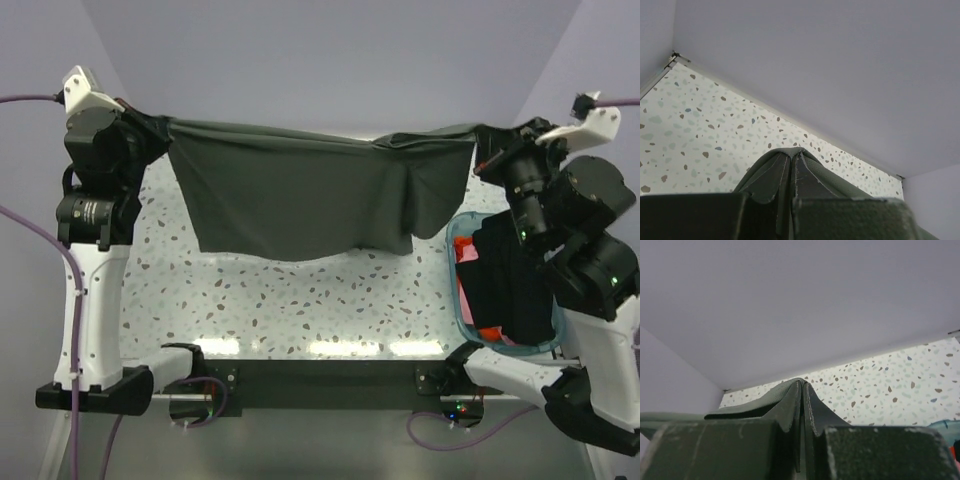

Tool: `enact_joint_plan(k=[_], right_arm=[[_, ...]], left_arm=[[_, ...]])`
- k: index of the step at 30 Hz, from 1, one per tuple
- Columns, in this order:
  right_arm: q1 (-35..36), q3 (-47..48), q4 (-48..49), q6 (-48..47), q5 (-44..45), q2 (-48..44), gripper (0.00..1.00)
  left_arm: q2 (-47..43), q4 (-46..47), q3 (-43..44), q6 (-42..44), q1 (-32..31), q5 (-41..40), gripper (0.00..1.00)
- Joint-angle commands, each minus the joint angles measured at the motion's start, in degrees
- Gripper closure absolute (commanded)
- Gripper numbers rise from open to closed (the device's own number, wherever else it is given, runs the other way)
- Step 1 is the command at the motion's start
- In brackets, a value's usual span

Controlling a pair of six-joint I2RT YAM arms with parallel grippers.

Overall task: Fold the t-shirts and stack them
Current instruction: Flatten the tshirt out

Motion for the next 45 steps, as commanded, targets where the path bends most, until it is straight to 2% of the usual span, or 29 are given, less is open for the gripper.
enact_joint_plan(k=[1,4,9,12,13,14,15,16,17,18,19,20,23,27,30,31,33,34,36,39,41,42,45], right_arm=[[-0.1,4.4,5.0,-9.2,-1.8,10.5,1.00],[-1.2,9.9,8.4,-14.4,-3.7,18.5,1.00],[-10.0,19.3,12.0,-12.7,-19.1,38.1,1.00],[-12.2,32.5,10.9,-12.9,-22.8,50.3,1.00],[-12.6,41.0,10.2,-13.1,-23.5,53.7,1.00],[-13.0,45.1,8.8,-13.2,-24.0,58.2,1.00],[-13.1,48.6,8.6,-13.4,-23.9,59.9,1.00],[-13.1,51.9,9.0,-13.6,-23.9,60.5,1.00],[-13.1,51.5,12.1,-14.0,-23.8,60.2,1.00],[-13.1,49.8,14.4,-14.1,-23.6,56.9,1.00],[-13.1,44.2,17.2,-14.1,-23.3,54.8,1.00],[-13.1,41.4,22.4,-14.5,-22.9,52.2,1.00],[-13.2,37.2,25.4,-16.0,-20.7,47.3,1.00],[-13.1,34.5,23.8,-16.8,-19.0,44.5,1.00],[-13.1,23.3,24.1,-14.7,-18.3,39.4,1.00],[-13.1,15.0,24.4,-12.9,-17.8,37.8,1.00],[-13.1,5.4,26.1,-10.5,-17.0,31.6,1.00],[-13.1,-4.1,26.5,-7.6,-17.0,29.4,1.00],[-13.1,-13.4,26.5,-4.0,-17.4,23.9,1.00],[-12.9,-36.1,26.7,3.4,-19.8,17.8,1.00],[-12.6,-44.2,27.9,7.9,-21.5,15.7,1.00],[-12.6,-47.6,27.8,9.2,-22.2,14.6,1.00],[-12.4,-60.7,28.5,13.3,-24.5,14.0,1.00]], left_arm=[[5.6,1.3,3.2,0.9,0.4,0.9,1.00],[11.0,5.4,4.7,0.0,0.5,3.0,1.00],[23.1,16.8,5.9,-0.6,0.6,7.0,1.00],[33.5,21.1,14.0,-0.9,0.7,9.7,1.00],[36.3,21.7,20.9,-1.2,0.7,10.4,1.00],[41.4,21.9,24.8,-1.3,0.8,11.2,1.00],[43.8,21.8,28.8,-2.0,1.0,13.5,1.00],[45.9,21.8,36.8,-2.4,1.2,14.7,1.00],[49.0,21.9,40.4,-2.8,1.6,15.6,1.00],[49.8,22.2,43.4,-3.6,1.8,17.5,1.00],[49.9,24.8,45.6,-4.0,2.6,18.4,1.00],[48.0,26.6,44.8,-4.2,3.0,19.2,1.00],[41.6,33.9,36.2,-5.0,5.5,20.1,1.00],[39.0,33.0,32.3,-4.4,7.9,21.0,1.00],[36.1,32.3,24.4,-3.7,8.3,22.2,1.00],[34.7,33.3,17.4,-3.6,8.2,22.2,1.00],[30.0,34.9,8.8,-3.6,8.3,21.9,1.00],[28.3,35.5,0.5,-3.6,8.2,21.4,1.00],[23.4,36.3,-8.6,-4.2,8.2,20.6,1.00],[17.4,36.7,-30.3,-5.5,8.2,19.1,1.00],[14.1,36.7,-37.9,-6.2,8.2,17.7,1.00],[13.2,36.6,-44.7,-6.4,8.3,17.1,1.00],[11.5,37.6,-55.5,-8.5,8.2,13.8,1.00]])
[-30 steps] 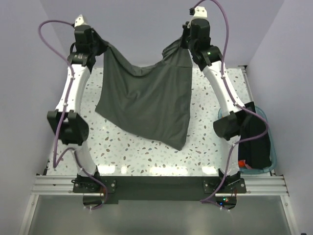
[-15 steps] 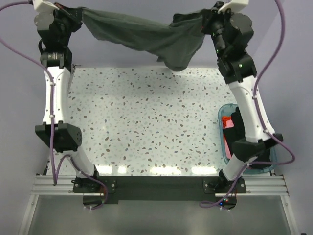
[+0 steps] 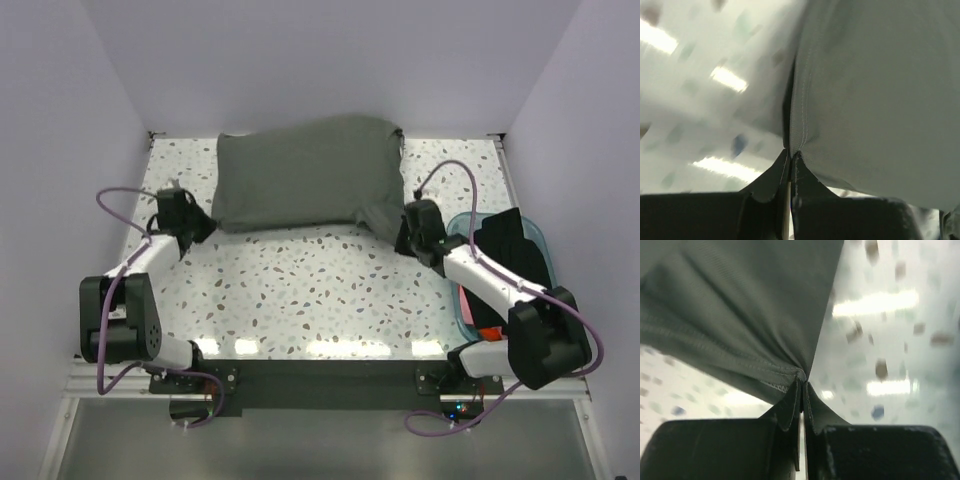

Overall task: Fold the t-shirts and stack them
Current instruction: Flatten the tshirt out, then fold the tshirt

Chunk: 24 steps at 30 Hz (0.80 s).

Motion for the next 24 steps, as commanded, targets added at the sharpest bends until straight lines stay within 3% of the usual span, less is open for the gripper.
enact_joint_plan(k=[1,6,13,20,24], right_arm=[[0.5,-8.8,2.6,10.3,-3.1,-4.7,1.00],[2.5,-16.4,0.2,14.5,-5.1,-6.1,1.00],[5.7,-20.9,-12.5,19.4,-2.9,-20.5,1.00],[10.1,-17.6,-25.1,22.7,-1.8,-36.5,1.00],[10.3,-11.9,-27.1,20.1,0.5,-35.2,1.00]], left_arm=[[-5.1,1.0,-8.8,-3.0,0.2,-4.6,1.00],[-7.3,-1.2,-17.8,-6.0,0.2,-6.7,1.00],[-20.7,-11.6,-20.6,-7.4,0.1,-11.7,1.00],[-31.8,-22.0,-18.7,-6.9,0.2,-13.3,0.93],[-30.0,-21.5,-17.1,-6.4,0.2,-12.4,0.92]])
